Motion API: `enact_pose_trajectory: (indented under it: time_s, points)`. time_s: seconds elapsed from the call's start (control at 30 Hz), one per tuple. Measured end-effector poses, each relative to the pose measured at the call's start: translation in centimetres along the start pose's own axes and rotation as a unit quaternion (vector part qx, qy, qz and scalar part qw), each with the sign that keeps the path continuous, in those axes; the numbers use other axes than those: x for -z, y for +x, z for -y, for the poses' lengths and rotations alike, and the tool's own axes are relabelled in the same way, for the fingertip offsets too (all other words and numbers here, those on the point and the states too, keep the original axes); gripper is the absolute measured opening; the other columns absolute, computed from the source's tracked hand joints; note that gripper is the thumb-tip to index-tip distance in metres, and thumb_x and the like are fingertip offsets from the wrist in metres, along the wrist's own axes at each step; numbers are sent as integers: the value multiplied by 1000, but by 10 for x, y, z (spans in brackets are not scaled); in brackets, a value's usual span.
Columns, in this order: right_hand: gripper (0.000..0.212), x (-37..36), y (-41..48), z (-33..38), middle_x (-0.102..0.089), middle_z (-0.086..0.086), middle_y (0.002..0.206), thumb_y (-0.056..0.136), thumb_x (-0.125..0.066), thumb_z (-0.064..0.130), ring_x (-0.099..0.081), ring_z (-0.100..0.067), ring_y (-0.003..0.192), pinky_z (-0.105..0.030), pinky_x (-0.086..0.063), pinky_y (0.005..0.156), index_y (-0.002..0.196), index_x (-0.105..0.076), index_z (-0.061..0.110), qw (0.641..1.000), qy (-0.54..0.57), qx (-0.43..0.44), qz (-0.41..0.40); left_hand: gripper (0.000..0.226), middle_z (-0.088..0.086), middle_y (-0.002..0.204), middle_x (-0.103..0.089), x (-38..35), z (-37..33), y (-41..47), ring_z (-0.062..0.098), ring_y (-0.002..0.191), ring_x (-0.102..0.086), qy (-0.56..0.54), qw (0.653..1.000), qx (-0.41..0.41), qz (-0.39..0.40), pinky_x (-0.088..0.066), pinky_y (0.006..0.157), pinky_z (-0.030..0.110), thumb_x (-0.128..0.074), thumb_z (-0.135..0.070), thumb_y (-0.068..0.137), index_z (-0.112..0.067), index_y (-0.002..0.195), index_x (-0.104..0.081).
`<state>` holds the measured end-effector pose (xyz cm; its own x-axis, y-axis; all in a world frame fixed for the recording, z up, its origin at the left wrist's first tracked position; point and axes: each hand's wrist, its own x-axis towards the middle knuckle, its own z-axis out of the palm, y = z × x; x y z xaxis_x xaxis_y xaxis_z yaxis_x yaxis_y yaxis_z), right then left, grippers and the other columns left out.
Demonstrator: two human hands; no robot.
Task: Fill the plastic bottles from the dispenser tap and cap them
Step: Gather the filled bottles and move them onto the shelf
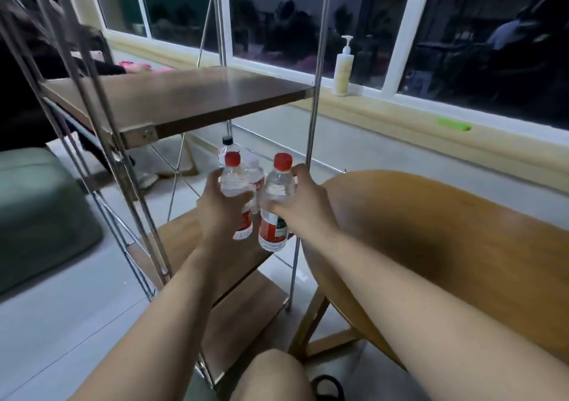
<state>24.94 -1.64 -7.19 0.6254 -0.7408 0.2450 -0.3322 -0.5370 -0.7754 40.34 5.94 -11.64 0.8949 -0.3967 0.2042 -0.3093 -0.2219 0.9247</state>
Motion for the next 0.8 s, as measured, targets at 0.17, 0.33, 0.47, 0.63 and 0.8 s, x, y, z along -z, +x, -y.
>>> enact_pose_trajectory:
  time_s: [0.17,0.33,0.47,0.63,0.8]
  points:
    - [73,-29,46,-26,-71,0,132,81,-93,38,-71,-30,115,-41,-60,91,132,-43,26,999,-25,-21,22,66,-5,125,-71,-30,25,49,25,120,-67,-20,997,52,-51,-45,91,33,-89,-18,84,-28,141,-57]
    - [69,-49,81,-46,-66,3,138,85,-88,34,-69,-27,119,-39,-54,94,132,-38,32,998,-3,-40,56,70,2,139,-71,-53,46,85,24,126,-66,-53,991,80,-94,-48,97,31,-87,-11,88,-28,148,-56]
    - [67,-59,102,-58,-65,1,141,91,-86,27,-67,-27,124,-42,-52,104,135,-36,34,997,6,-41,68,69,0,143,-68,-63,63,107,24,129,-64,-55,987,81,-132,-51,105,38,-84,-15,91,-33,150,-54]
    - [65,-73,122,-71,-66,1,140,92,-87,30,-68,-28,123,-43,-56,101,135,-38,33,997,-15,-46,58,69,1,143,-67,-73,77,133,24,132,-63,-26,985,73,-155,-49,107,38,-83,-18,94,-34,153,-52]
    - [63,-78,138,-77,-64,-3,143,95,-84,27,-66,-28,124,-38,-53,97,139,-39,27,996,-24,-35,75,66,-5,140,-67,-76,83,151,22,128,-63,-16,980,86,-178,-47,107,40,-81,-22,96,-41,150,-49]
